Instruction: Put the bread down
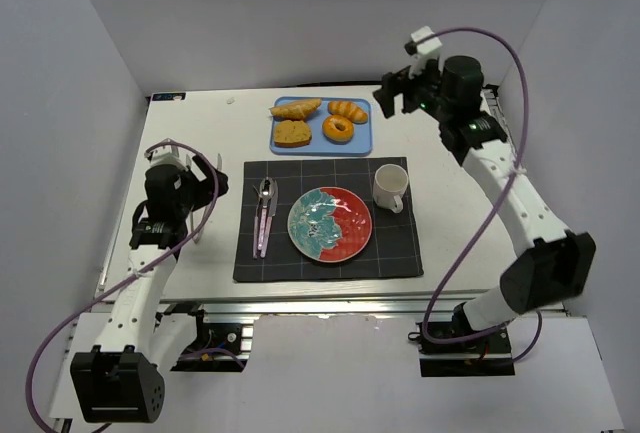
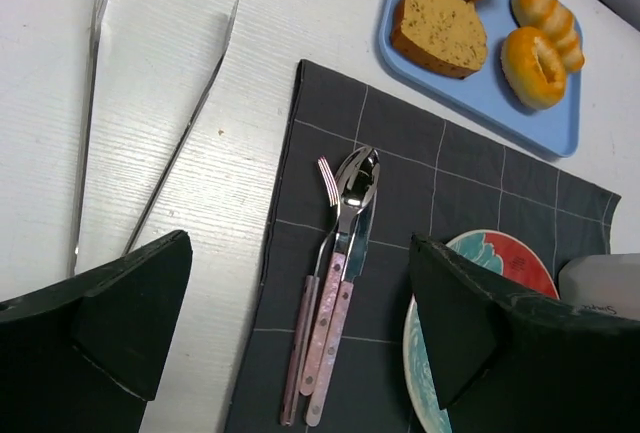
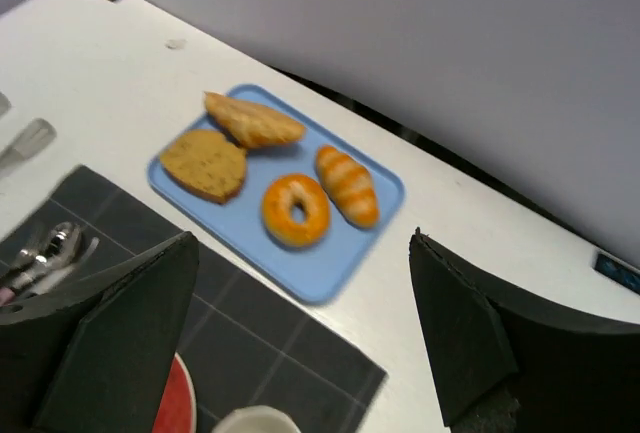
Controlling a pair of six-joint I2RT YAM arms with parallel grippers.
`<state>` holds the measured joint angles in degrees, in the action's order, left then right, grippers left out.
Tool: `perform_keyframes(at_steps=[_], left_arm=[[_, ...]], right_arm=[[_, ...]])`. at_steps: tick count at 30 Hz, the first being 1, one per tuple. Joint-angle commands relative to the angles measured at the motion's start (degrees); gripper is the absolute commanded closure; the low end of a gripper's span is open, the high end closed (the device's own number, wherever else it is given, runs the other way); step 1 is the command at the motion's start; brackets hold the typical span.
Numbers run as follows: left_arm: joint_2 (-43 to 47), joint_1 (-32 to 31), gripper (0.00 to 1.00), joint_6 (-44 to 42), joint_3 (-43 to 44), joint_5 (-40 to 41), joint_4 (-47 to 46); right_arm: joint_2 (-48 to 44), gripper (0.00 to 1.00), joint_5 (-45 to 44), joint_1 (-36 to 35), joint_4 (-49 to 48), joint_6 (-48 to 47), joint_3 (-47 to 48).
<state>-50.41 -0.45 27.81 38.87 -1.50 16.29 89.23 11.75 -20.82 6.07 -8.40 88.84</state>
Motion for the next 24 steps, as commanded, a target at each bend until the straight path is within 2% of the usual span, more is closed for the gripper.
perform_keyframes(at_steps=[1,2,3,4,5,6,7,9,10,11,12,13,14,16,21,24], left_arm=[[-1.53,0.27,0.02,-2.15,2.87,0.71,0.06],[-3.10,0.27,0.11,-2.50,2.79,0.71,-0.90],[-4.59,0.27,0.33,-3.11,2.87,0.36,-1.17],[-5.48,0.27,0.33,-3.12,3.05,0.18,-1.09],[-6.62,0.27,0.80,-3.90,3.31,0.35,-0.65],[-7.58,0.27,1.00,-4.34,3.58,0.62,-0.21],[-8.55,0.27,1.00,-5.04,4.01,0.71,0.40],[-11.80,0.27,1.00,-7.59,5.07,2.99,2.24],[-12.86,0.27,0.99,-8.64,5.51,3.77,3.12],[-14.17,0.27,0.85,-10.57,6.99,4.83,5.65],[-16.88,0.27,0.46,-11.37,7.79,9.19,7.07],[-18.30,0.27,0.36,-12.33,8.58,10.01,8.30],[-19.88,0.27,0.28,-14.78,9.28,10.81,10.23],[-24.53,0.27,0.23,-17.16,11.13,11.52,11.38],[-33.60,0.18,0.21,-23.67,14.73,10.81,12.10],[-41.69,0.18,0.20,-26.40,17.90,16.87,12.62]], right_arm=[[-4.75,0.11,0.20,3.50,0.63,-2.72,-10.41],[-10.95,0.11,10.39,8.72,-0.08,-12.24,-18.27],[-14.75,0.26,22.58,12.08,1.30,-21.65,-22.61],[-16.18,0.37,26.36,13.25,1.49,-23.13,-24.57],[-17.15,0.53,30.14,14.39,3.06,-25.15,-25.63],[-17.68,0.66,36.96,15.27,4.82,-26.48,-26.17],[-18.21,0.83,39.73,16.24,6.31,-27.01,-26.61],[-18.30,0.84,44.91,16.60,11.74,-29.12,-27.58],[-18.30,0.66,46.16,16.69,12.91,-29.30,-27.84],[-18.04,0.49,47.13,16.69,14.49,-29.74,-27.93],[-17.34,0.20,49.23,16.69,18.16,-30.52,-27.76],[-16.90,0.11,50.29,16.69,19.85,-31.40,-27.41],[-16.46,0.10,50.91,16.69,21.43,-32.37,-27.05],[-15.85,0.10,51.18,16.69,21.98,-33.00,-26.70],[-15.93,0.11,50.48,16.78,18.46,-29.84,-28.36],[-15.67,0.11,49.95,16.86,16.96,-28.42,-28.28]])
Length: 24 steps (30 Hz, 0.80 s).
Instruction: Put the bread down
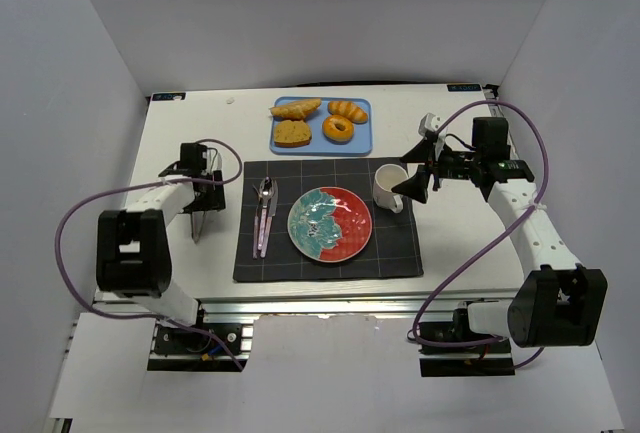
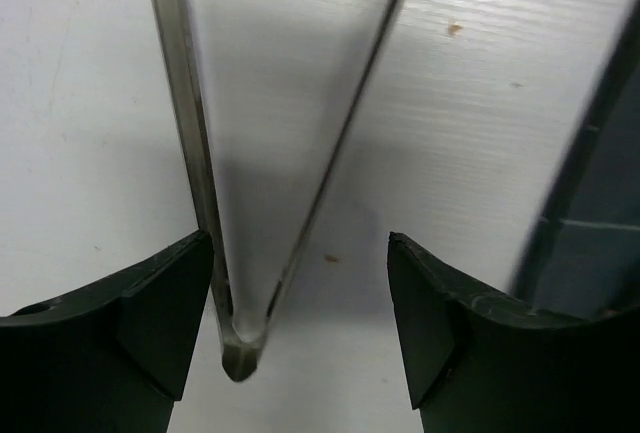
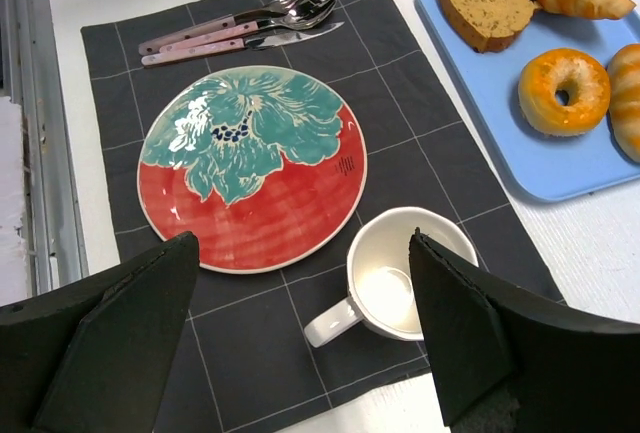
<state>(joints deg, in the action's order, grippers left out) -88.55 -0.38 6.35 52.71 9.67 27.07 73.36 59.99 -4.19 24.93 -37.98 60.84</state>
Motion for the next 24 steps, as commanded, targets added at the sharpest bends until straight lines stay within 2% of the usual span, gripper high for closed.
perform_keyframes(at_steps=[1,4,10,13,16,19,24], left_arm=[[-4.51,0.21,0.20,-5.64,4.59,6.49,1.76],[-5.93,0.21,0.20,-6.17,6.09,7.46,1.50],[-3.39,0.12,0.22,-6.17,5.04,6.59,-0.43],[0.48,0.12,0.28,-6.17,3.81,4.22,-1.75],[3.38,0.12,0.29,-6.09,2.67,6.49,-1.50],[2.08,0.21,0.24,-6.17,2.13,10.54,0.08],[-3.72,0.21,0.21,-8.20,3.19,10.11,1.41]], right_arm=[[0.20,0.11,1.45,0.23,-1.99,1.06,-0.20],[0.29,0.11,1.01,0.76,-2.08,1.06,-0.28],[1.52,0.11,1.36,1.81,-2.43,1.59,-0.11],[2.48,0.10,1.54,1.90,-2.43,1.68,0.33],[3.28,0.11,1.71,1.99,-2.43,1.68,1.03],[3.89,0.11,1.89,2.08,-2.43,1.77,1.74],[4.16,0.11,2.07,2.51,-2.34,1.77,2.44]])
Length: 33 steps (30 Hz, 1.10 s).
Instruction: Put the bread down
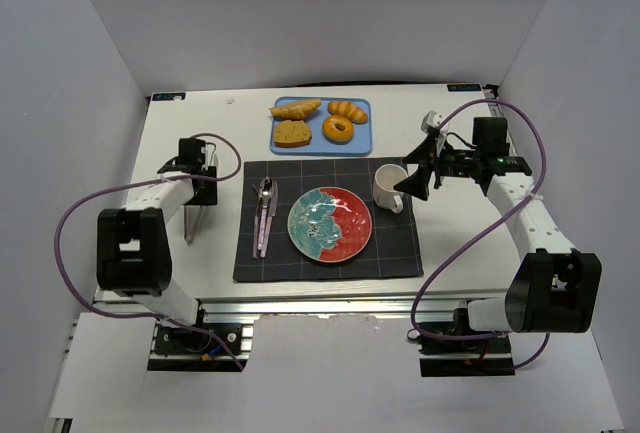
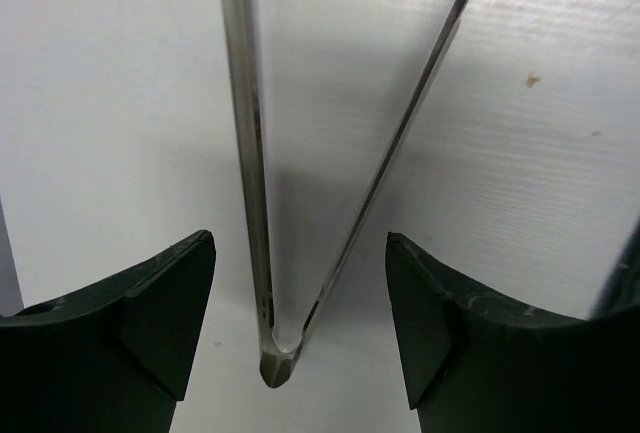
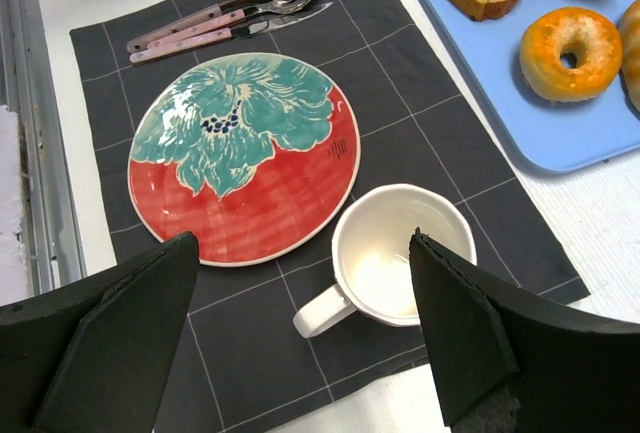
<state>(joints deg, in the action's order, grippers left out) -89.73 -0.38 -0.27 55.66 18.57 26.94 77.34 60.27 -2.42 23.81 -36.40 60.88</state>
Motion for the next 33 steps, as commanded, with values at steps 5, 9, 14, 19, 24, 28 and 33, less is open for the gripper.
perform_keyframes(at_steps=[5,9,14,19,24,28,33], left_arm=[[-6.41,1.69,0.21,-2.28,1.73,-0.55,-0.13],[-8.52,5.03,0.22,-2.98,2.79,-2.83,-0.57],[-10.64,8.46,0.24,-2.80,1.57,-10.20,0.04],[-10.81,9.00,0.26,-1.58,0.85,-15.66,-0.57],[-13.80,9.44,0.30,-0.87,0.60,-18.48,-0.57],[-13.98,9.52,0.35,-0.34,-1.87,-21.38,-2.85],[-12.84,10.05,0.56,-0.25,-2.49,-22.26,-4.09]], right_arm=[[-0.35,0.11,1.78,1.71,-0.52,-0.07,2.22],[-0.52,0.11,1.87,1.80,-0.26,-0.25,2.31],[-0.35,0.11,2.04,1.80,-0.26,-0.07,2.75],[0.00,0.11,2.22,3.65,-0.96,0.28,3.10],[0.35,0.11,2.57,4.08,-1.40,0.72,3.54],[0.00,0.11,3.01,4.87,-1.49,0.63,3.37],[-0.08,0.11,3.45,5.84,-1.49,0.54,3.28]])
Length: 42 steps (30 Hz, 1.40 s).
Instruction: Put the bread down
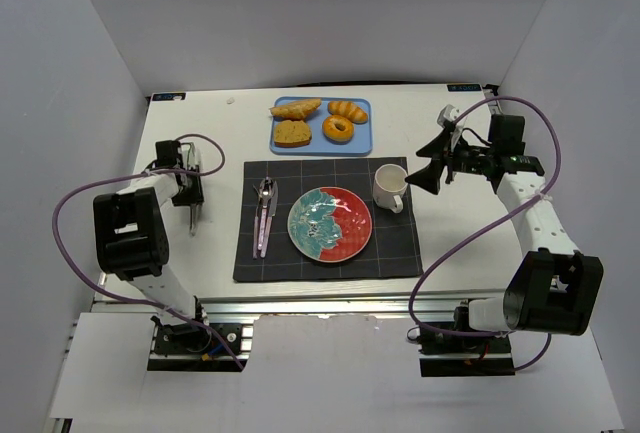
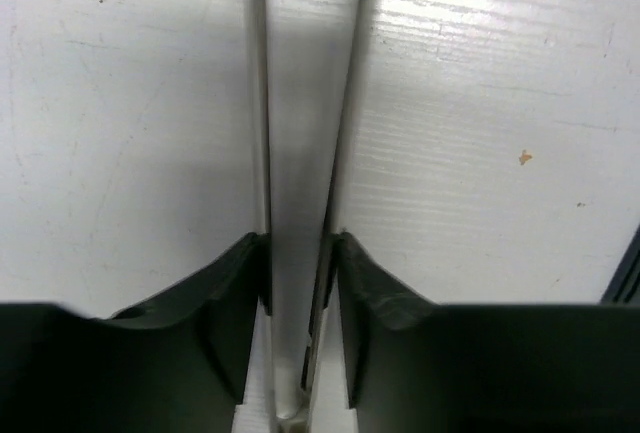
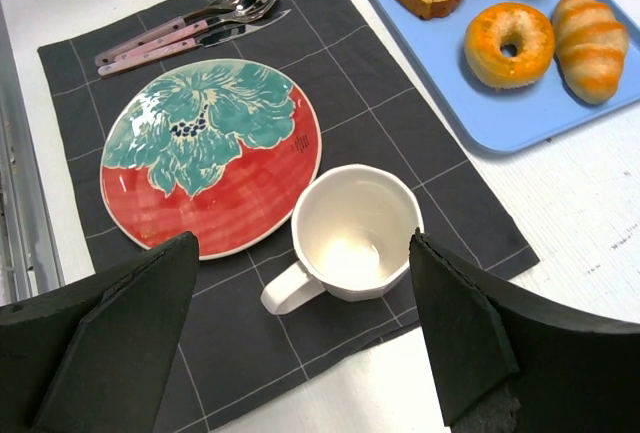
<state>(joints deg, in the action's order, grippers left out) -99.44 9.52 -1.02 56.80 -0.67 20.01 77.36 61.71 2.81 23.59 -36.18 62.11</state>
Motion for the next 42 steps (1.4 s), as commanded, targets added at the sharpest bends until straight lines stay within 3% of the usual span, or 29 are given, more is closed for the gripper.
perform_keyframes(at_steps=[1,3,6,9,13,17,26,42], left_arm=[[-2.96,0.24,0.62,0.49,-2.93,-3.46,3.02],[-1.65,0.15,0.74,2.77,-2.31,-5.21,2.67],[1.51,0.24,0.78,6.80,-1.60,-10.31,1.44],[8.01,-1.60,0.78,12.51,-1.34,-14.88,-2.59],[14.09,-6.34,0.68,22.78,-0.55,-18.75,-6.64],[16.64,-14.60,0.63,29.30,0.51,-19.28,-10.16],[10.15,-21.29,0.52,41.88,5.78,-22.36,-15.35],[-5.05,-27.54,0.51,41.89,20.10,-20.08,-10.17]], right_arm=[[-0.11,0.10,2.01,0.71,-1.36,0.32,1.97],[-0.11,0.11,2.18,0.79,-1.36,0.41,2.05],[-0.11,0.11,2.27,0.97,-1.36,0.41,1.97],[-0.19,0.11,2.27,1.15,-1.36,0.59,1.97],[-0.19,0.11,2.36,1.32,-1.45,0.68,1.97],[-0.37,0.11,2.62,1.41,-1.80,0.94,1.70],[-1.42,0.10,3.06,1.50,-2.50,0.94,0.74],[-2.48,0.11,3.59,2.46,-2.59,0.59,-0.32]])
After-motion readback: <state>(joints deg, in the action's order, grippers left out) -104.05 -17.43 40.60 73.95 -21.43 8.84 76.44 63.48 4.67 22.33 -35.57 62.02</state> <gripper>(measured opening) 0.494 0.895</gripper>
